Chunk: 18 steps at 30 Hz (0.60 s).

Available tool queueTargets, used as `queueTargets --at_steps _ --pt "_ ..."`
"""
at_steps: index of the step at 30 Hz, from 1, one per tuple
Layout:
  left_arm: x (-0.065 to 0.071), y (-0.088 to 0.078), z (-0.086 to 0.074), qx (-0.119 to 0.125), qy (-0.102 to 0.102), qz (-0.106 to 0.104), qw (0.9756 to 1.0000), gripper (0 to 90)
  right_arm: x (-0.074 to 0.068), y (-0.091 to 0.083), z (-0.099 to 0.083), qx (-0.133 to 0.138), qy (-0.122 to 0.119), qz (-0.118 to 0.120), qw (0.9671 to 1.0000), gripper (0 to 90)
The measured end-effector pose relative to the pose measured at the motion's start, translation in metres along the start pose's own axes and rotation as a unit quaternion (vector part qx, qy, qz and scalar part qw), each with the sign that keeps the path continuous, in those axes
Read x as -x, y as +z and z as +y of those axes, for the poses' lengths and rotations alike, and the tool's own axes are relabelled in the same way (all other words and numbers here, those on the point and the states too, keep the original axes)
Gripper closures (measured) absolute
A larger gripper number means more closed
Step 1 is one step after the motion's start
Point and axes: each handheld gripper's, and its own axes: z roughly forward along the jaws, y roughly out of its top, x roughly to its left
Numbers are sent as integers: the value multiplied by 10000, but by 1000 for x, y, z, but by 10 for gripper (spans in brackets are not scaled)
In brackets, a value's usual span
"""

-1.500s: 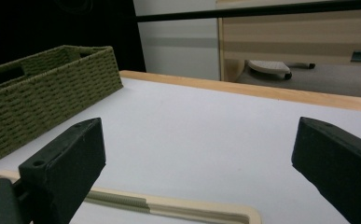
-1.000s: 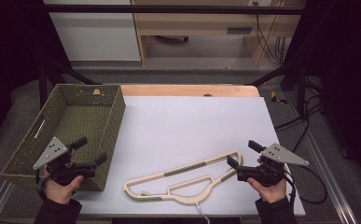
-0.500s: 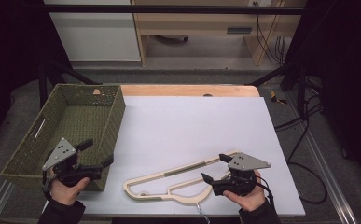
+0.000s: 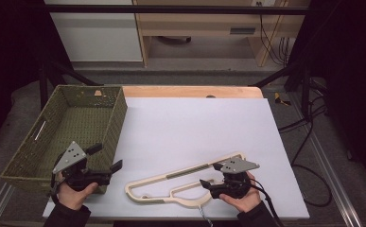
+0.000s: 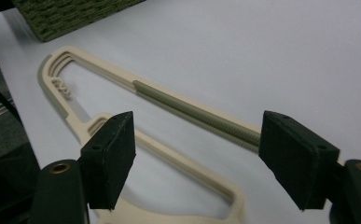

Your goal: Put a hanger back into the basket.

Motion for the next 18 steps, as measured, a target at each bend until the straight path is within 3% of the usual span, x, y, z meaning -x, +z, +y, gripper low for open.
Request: queueTargets --at_steps 5,8,18 --pt "5 4 -1 -79 54 -32 9999 48 -14 1 -4 -261 118 -113 9995 318" --pt "6 6 -2 -94 57 -55 9999 48 -27 2 -16 -417 208 -62 9989 344" --pt "10 8 -3 -96 37 -30 9999 50 -57 -10 -44 -434 717 -117 9964 507"
